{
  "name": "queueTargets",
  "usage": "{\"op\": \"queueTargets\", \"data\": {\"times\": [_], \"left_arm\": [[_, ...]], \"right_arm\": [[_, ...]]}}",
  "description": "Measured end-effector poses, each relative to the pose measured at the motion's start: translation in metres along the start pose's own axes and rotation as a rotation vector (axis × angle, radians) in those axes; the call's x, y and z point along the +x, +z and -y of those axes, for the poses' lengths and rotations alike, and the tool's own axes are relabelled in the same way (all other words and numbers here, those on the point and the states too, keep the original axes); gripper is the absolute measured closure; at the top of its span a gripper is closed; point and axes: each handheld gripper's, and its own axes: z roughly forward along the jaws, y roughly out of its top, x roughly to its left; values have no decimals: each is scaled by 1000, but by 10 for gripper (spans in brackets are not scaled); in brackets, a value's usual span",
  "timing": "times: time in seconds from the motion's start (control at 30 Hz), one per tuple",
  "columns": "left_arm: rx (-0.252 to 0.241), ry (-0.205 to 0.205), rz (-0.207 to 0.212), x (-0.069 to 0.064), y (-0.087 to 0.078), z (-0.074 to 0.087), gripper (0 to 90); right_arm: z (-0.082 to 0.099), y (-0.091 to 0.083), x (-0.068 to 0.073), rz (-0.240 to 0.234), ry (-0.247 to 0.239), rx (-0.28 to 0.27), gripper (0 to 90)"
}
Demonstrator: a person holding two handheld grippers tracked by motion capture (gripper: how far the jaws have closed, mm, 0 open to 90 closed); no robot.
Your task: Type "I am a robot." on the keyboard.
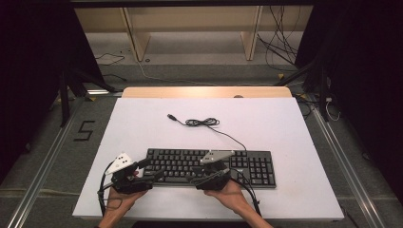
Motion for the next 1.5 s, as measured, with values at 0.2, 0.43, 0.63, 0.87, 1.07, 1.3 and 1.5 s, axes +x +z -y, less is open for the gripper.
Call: {"op": "queueTargets", "data": {"times": [0.2,0.43,0.63,0.87,1.07,1.3,1.5], "left_arm": [[1,0,0,0,0,0,247],[2,0,0,1,0,0,248],[1,-3,-1,1,0,0,248],[2,0,0,1,0,0,248],[4,0,0,1,0,0,248],[5,-1,-1,1,1,1,248],[6,-2,-1,1,1,1,248]], "right_arm": [[3,3,3,9,-21,8,745],[6,10,4,26,-37,42,875],[8,15,3,36,-39,67,900],[8,17,2,44,-39,81,900],[9,20,1,48,-41,89,900],[10,21,1,50,-47,96,900],[12,23,2,52,-53,95,900]]}}
